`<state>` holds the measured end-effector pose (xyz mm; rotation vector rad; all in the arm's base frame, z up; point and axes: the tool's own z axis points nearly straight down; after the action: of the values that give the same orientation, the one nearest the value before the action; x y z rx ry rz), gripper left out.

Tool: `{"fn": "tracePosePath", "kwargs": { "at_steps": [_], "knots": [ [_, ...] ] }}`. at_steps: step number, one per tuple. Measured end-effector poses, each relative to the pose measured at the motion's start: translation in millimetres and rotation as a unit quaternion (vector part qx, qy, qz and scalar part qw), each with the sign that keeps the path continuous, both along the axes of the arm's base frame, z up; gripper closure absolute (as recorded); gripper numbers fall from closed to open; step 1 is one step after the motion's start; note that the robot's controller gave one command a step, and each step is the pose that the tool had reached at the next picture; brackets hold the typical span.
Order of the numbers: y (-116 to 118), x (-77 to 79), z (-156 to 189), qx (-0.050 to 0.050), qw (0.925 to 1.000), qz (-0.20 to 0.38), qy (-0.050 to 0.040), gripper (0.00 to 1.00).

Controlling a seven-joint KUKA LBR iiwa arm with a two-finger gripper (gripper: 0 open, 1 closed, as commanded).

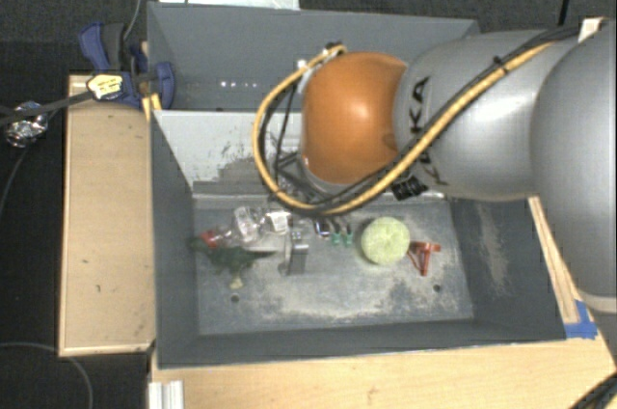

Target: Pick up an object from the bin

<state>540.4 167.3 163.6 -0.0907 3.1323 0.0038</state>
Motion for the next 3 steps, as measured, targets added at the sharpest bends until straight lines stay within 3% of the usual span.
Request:
{"fn": "tracePosePath", "kwargs": {
  "at_steps": [1,2,3],
  "knots": [
    [21.5,4.1,-35.6,-0.001,0.9966,0.082,0.0032,0.0],
    [38.4,3.2,-48.2,-0.002,0.9897,0.143,0.0018,0.0],
    [42.4,10.1,-89.3,-0.004,0.9319,0.363,0.0043,1.0]
  ]
}}
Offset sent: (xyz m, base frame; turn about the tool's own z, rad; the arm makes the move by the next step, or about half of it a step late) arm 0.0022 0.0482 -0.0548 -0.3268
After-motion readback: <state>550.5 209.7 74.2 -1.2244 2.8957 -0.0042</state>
